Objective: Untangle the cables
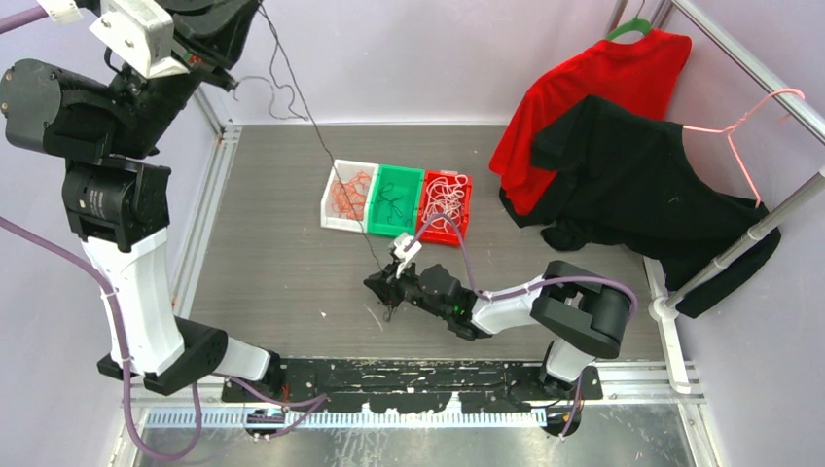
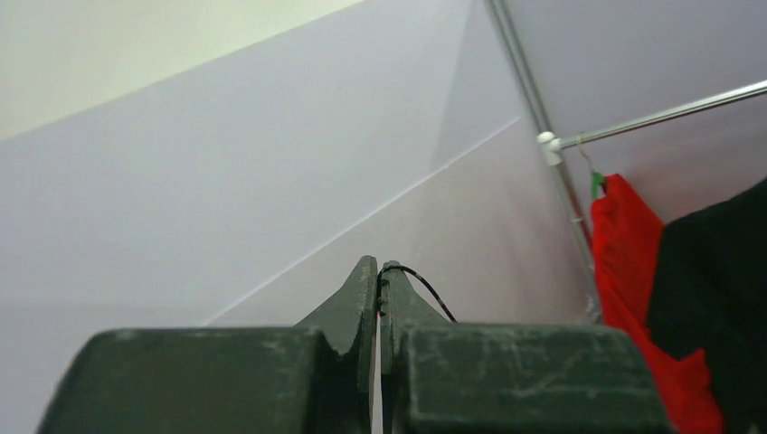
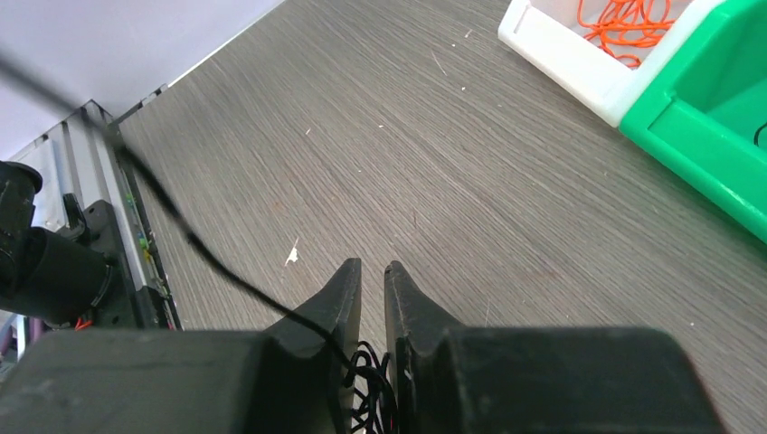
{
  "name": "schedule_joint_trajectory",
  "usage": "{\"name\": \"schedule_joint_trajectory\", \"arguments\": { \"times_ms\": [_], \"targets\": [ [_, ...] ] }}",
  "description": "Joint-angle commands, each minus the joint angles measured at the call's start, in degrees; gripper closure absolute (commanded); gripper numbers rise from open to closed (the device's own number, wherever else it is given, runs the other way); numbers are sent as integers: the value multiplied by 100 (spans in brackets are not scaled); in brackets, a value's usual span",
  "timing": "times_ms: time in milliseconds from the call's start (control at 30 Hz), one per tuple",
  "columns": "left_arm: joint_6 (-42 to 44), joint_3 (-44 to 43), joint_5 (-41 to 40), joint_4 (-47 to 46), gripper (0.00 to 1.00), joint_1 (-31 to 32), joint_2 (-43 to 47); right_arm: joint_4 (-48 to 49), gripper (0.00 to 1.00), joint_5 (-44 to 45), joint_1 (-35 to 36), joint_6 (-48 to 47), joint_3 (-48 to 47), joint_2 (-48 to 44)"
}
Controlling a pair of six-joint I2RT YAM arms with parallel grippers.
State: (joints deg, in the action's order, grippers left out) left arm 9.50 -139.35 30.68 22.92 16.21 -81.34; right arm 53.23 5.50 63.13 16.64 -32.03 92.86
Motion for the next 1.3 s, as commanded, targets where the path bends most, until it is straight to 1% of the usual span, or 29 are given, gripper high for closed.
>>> {"name": "schedule_joint_trajectory", "arguments": {
  "times_ms": [0,200,400,533,600,733,800,833,867,933,1000,1067,1167,1267],
  "targets": [
    [515,-449,-930,-821,100,-9,-149,711,79,203,-23,218,285,154],
    [915,-568,-1517,-1442,100,-6,-325,1021,76,313,-20,295,568,368],
    [1370,-579,-2445,-2471,100,-8,-534,1266,66,323,-19,312,773,648],
    [1383,-547,-2395,-2589,100,-12,-567,1391,65,329,-18,362,875,737],
    [1449,-675,-2522,-2796,100,-12,-645,1436,65,354,-20,385,918,778],
    [1837,-1147,-2753,-3224,100,-11,-967,1590,60,392,-20,421,1084,876],
    [1953,-1201,-2786,-3501,100,-12,-1013,1722,56,403,-12,436,1178,944],
    [1919,-1204,-2778,-3545,100,-10,-1008,1778,55,427,-15,449,1199,971],
    [1843,-1200,-2715,-3398,100,-11,-984,1827,55,438,-15,461,1215,987],
    [1605,-900,-2484,-3010,100,-10,-787,1838,54,436,-16,455,1199,946],
    [1423,-243,-2119,-2871,100,-6,-440,1781,54,435,-20,436,1144,822],
    [1249,293,-1690,-2520,100,-11,-164,1512,53,443,-20,387,1022,588],
    [1031,1077,-1327,-2310,100,-8,192,975,47,506,-20,271,847,91],
    [999,1805,-1181,-2293,100,-12,479,263,39,685,-16,110,657,-578]
  ]
}}
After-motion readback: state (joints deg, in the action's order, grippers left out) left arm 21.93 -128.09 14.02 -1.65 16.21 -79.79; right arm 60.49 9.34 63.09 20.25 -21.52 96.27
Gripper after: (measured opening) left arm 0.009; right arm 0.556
